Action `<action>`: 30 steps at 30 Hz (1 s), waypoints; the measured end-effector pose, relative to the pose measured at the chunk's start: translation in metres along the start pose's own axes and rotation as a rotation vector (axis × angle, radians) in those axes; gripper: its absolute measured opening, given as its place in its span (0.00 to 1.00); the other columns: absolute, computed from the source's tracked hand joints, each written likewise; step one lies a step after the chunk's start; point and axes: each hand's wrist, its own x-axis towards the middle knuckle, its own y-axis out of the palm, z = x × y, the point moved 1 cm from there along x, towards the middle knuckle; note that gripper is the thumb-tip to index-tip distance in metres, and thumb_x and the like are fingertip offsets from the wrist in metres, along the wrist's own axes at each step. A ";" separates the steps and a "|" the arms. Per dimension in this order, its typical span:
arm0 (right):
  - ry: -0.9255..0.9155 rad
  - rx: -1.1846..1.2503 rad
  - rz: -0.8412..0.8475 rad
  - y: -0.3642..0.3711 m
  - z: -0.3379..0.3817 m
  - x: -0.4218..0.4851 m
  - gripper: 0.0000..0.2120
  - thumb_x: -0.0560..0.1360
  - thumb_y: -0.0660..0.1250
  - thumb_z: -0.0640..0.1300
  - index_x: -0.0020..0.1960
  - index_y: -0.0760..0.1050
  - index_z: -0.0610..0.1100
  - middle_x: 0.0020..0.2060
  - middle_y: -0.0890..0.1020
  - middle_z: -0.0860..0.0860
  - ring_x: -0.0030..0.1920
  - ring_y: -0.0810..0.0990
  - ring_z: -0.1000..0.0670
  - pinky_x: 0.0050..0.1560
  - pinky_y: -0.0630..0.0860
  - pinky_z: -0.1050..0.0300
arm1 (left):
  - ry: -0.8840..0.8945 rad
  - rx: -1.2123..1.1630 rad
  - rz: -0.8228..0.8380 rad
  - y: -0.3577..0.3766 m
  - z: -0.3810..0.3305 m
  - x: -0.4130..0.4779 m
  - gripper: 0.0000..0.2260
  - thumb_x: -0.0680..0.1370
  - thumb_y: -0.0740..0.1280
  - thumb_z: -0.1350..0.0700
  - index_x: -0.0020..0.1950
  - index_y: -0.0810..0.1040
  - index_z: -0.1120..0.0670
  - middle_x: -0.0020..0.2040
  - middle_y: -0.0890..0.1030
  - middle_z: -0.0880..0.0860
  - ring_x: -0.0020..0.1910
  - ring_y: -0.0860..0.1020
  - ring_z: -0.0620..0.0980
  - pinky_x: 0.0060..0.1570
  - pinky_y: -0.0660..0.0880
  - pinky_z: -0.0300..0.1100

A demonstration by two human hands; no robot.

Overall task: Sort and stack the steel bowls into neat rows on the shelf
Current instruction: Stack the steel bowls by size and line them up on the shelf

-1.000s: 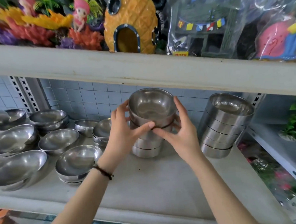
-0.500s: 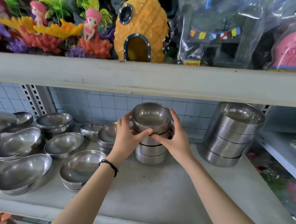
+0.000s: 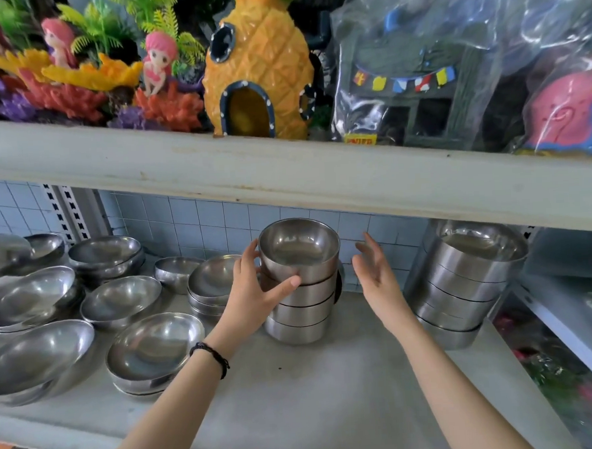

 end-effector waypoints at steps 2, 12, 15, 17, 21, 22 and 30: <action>0.041 -0.052 0.014 -0.003 -0.013 0.010 0.33 0.75 0.59 0.62 0.77 0.57 0.56 0.70 0.70 0.53 0.58 0.73 0.69 0.54 0.67 0.70 | -0.004 -0.032 0.022 0.004 0.003 -0.002 0.48 0.62 0.76 0.43 0.76 0.55 0.51 0.69 0.68 0.58 0.67 0.71 0.58 0.66 0.70 0.58; 0.162 -0.015 0.087 0.020 -0.071 0.035 0.26 0.80 0.65 0.43 0.76 0.63 0.49 0.72 0.70 0.49 0.65 0.75 0.46 0.65 0.72 0.53 | 0.038 -0.017 -0.073 0.025 0.009 -0.018 0.57 0.61 0.80 0.45 0.79 0.46 0.53 0.76 0.60 0.50 0.76 0.58 0.48 0.74 0.59 0.53; 0.138 -0.008 0.109 0.023 -0.074 0.038 0.25 0.80 0.66 0.42 0.75 0.65 0.48 0.71 0.72 0.48 0.65 0.76 0.44 0.68 0.71 0.43 | 0.030 -0.004 -0.098 0.025 0.012 -0.016 0.55 0.63 0.81 0.51 0.79 0.47 0.54 0.75 0.60 0.49 0.76 0.58 0.47 0.74 0.59 0.53; 0.139 0.001 0.106 0.021 -0.075 0.038 0.25 0.79 0.66 0.44 0.75 0.65 0.50 0.71 0.72 0.49 0.66 0.75 0.44 0.68 0.71 0.40 | 0.027 -0.005 -0.102 0.025 0.011 -0.016 0.54 0.63 0.81 0.52 0.79 0.48 0.54 0.75 0.61 0.49 0.76 0.58 0.47 0.74 0.59 0.52; 0.140 0.021 0.099 0.015 -0.074 0.034 0.24 0.79 0.67 0.44 0.71 0.66 0.60 0.71 0.72 0.52 0.67 0.74 0.46 0.67 0.72 0.41 | 0.044 -0.001 -0.101 0.024 0.008 -0.016 0.54 0.62 0.79 0.50 0.78 0.49 0.55 0.74 0.62 0.50 0.75 0.60 0.47 0.74 0.60 0.52; 0.145 0.024 0.090 0.012 -0.073 0.033 0.24 0.78 0.68 0.44 0.68 0.66 0.64 0.70 0.73 0.53 0.65 0.75 0.47 0.67 0.73 0.41 | 0.043 -0.006 -0.100 0.024 0.008 -0.016 0.54 0.62 0.79 0.49 0.78 0.50 0.55 0.74 0.63 0.51 0.75 0.61 0.47 0.73 0.61 0.52; 0.159 -0.046 -0.123 -0.016 -0.066 -0.006 0.30 0.74 0.72 0.50 0.74 0.67 0.53 0.68 0.76 0.53 0.63 0.77 0.50 0.68 0.72 0.49 | 0.037 -0.010 -0.076 0.019 0.010 -0.014 0.54 0.60 0.79 0.48 0.78 0.51 0.54 0.73 0.65 0.53 0.72 0.65 0.53 0.70 0.66 0.56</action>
